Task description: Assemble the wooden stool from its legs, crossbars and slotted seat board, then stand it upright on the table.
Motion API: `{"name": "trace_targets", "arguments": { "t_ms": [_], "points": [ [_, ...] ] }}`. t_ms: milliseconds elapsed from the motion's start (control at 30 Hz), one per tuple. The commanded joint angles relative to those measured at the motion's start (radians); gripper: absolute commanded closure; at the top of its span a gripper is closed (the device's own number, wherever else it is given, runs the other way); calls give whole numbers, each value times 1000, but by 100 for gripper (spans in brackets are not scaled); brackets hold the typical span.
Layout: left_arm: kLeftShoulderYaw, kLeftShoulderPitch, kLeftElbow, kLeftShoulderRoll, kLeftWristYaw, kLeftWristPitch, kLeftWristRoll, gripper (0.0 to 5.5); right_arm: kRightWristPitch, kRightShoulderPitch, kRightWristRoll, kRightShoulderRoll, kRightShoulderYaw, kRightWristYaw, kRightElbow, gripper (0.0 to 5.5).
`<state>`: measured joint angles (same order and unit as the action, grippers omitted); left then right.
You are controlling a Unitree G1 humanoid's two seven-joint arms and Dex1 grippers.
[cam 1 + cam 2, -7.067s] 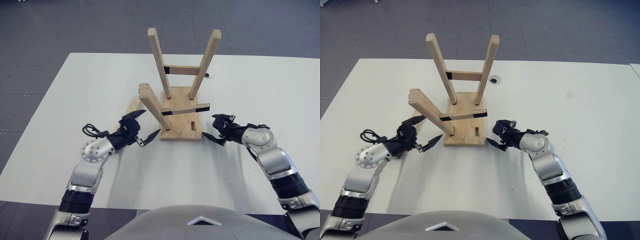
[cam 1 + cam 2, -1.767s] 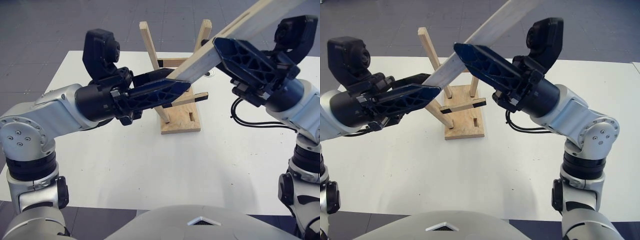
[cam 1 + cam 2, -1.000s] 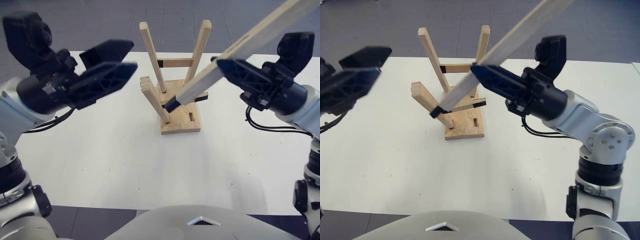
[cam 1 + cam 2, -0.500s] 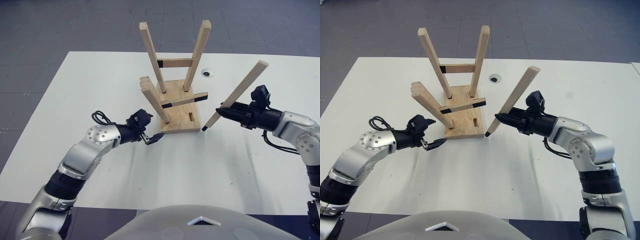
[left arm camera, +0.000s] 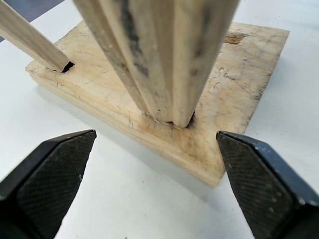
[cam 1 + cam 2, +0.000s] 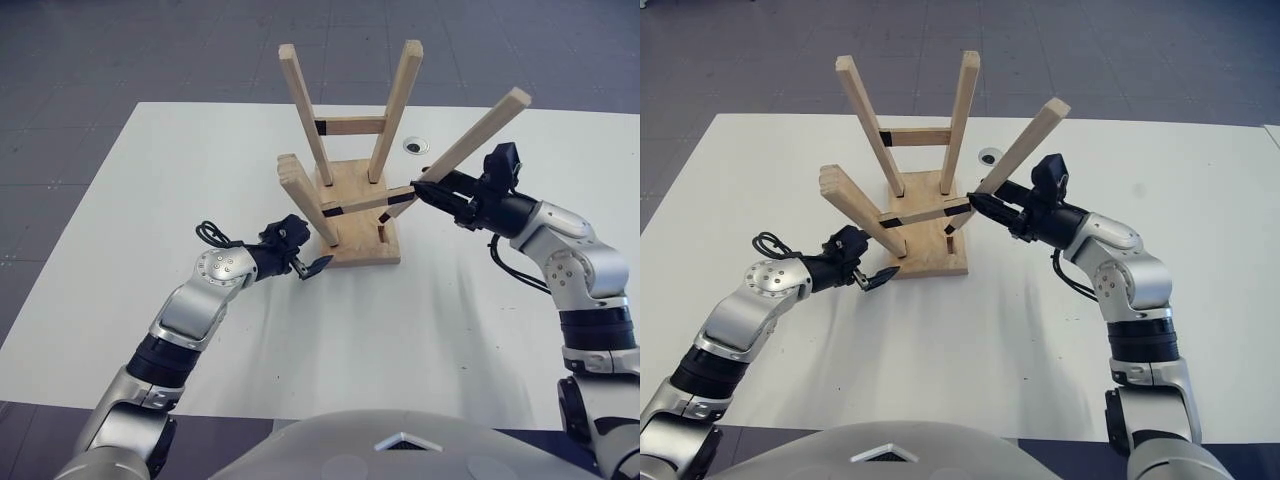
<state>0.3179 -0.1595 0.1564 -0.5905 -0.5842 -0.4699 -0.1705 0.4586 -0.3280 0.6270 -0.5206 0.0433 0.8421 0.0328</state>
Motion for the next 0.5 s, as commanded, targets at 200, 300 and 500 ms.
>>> {"name": "trace_targets", "arguments": {
  "t_ms": [200,300,500],
  "points": [
    [-19,16,-52,-31,-57,-2,51,102,-140,49,-186,-49,133,202,-77,346],
    [-52,16,-88,-54,-67,16,60,102,-128,97,-171,-51,134,216,-27,347],
    [-78,15,-112,-31,-60,23,65,102,-66,182,-135,-52,131,190,125,347]
  ]
}}
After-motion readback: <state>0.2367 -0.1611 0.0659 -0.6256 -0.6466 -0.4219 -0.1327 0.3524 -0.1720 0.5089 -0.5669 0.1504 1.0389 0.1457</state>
